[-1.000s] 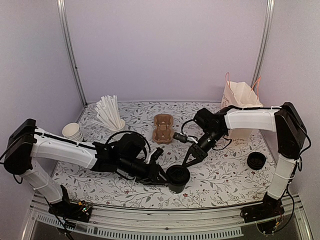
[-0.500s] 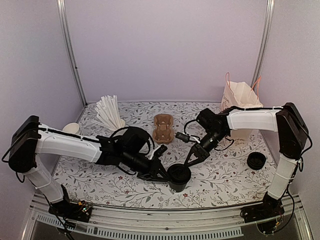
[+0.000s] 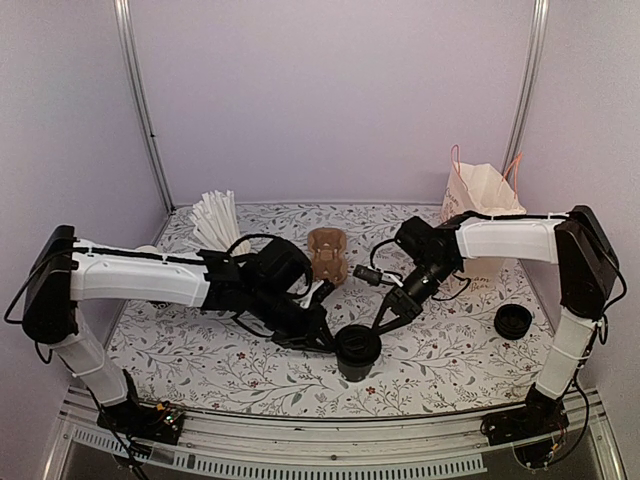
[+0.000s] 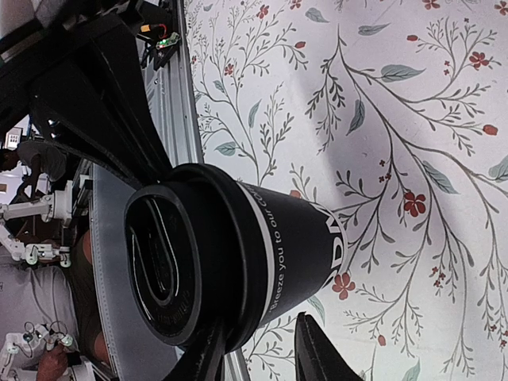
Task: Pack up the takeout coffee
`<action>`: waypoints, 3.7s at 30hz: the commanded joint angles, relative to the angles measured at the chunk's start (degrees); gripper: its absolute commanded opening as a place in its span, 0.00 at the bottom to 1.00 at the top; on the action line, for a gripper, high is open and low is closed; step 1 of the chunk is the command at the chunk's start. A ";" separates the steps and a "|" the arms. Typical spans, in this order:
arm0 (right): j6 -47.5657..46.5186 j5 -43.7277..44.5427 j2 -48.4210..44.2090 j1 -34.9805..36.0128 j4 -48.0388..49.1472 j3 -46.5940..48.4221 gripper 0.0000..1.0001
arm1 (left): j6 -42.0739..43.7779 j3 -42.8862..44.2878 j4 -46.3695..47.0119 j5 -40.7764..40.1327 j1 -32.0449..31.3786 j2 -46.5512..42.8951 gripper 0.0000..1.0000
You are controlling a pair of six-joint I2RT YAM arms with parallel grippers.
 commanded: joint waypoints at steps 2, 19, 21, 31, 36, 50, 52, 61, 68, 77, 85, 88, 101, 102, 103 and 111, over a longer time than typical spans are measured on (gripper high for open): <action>-2.90 2.01 2.69 2.59 -2.21 -0.37 0.31 | 2.59 -1.58 -15.08 -23.68 0.18 12.41 0.00; -4.52 -0.68 -2.65 2.58 -5.83 5.19 0.38 | 5.53 10.89 -19.30 -26.59 -0.37 1.87 0.00; -4.48 -0.74 -3.05 2.57 -5.85 5.27 0.39 | 5.55 11.69 -19.76 -27.19 -0.54 1.38 0.00; -5.25 -1.53 -4.17 2.36 -6.02 5.40 0.41 | 6.09 12.57 -21.59 -32.26 -0.61 -2.12 0.00; -6.25 -1.67 -4.33 2.40 -6.85 5.78 0.43 | 7.58 13.36 -22.95 -37.31 -1.55 -3.15 0.31; -12.70 2.78 -17.19 2.02 -9.14 12.08 0.51 | 26.88 13.96 -9.54 -41.25 -3.98 -14.42 0.99; -12.61 5.09 -19.78 1.95 -7.89 11.92 0.56 | 29.19 12.53 -6.50 -40.79 -4.01 -16.99 1.00; -9.48 17.79 -28.89 0.30 -1.81 13.72 0.93 | 35.23 15.19 -7.45 -47.72 -3.84 -18.81 1.00; -4.08 7.10 -36.24 -9.83 3.12 11.08 0.99 | 37.72 23.84 -19.41 -58.93 -1.66 -10.23 1.00; -6.65 -3.36 -45.30 -18.05 8.10 -8.72 0.98 | 44.21 15.54 -6.46 -24.89 -1.95 -12.13 0.97; -7.47 -5.72 -53.94 -22.71 18.51 -26.32 0.98 | 45.65 16.59 -12.57 -21.14 -5.11 -4.67 0.97; -7.29 -8.81 -55.83 -24.71 19.65 -29.36 0.98 | 44.06 19.80 -16.53 -23.65 -5.93 -1.25 0.95; -8.02 -8.97 -56.37 -26.84 20.17 -31.06 0.99 | 39.85 28.93 -26.95 -24.34 -8.98 7.83 0.98; -8.03 -9.00 -56.41 -26.87 20.13 -31.07 0.99 | 39.85 29.24 -27.20 -24.31 -9.18 8.34 0.97; -8.04 -9.00 -56.44 -26.92 20.13 -31.07 0.99 | 39.70 29.61 -27.61 -24.39 -9.47 8.91 0.96; -8.33 -9.00 -56.71 -27.25 20.01 -31.25 0.99 | 38.17 31.49 -30.29 -26.33 -10.22 12.63 0.87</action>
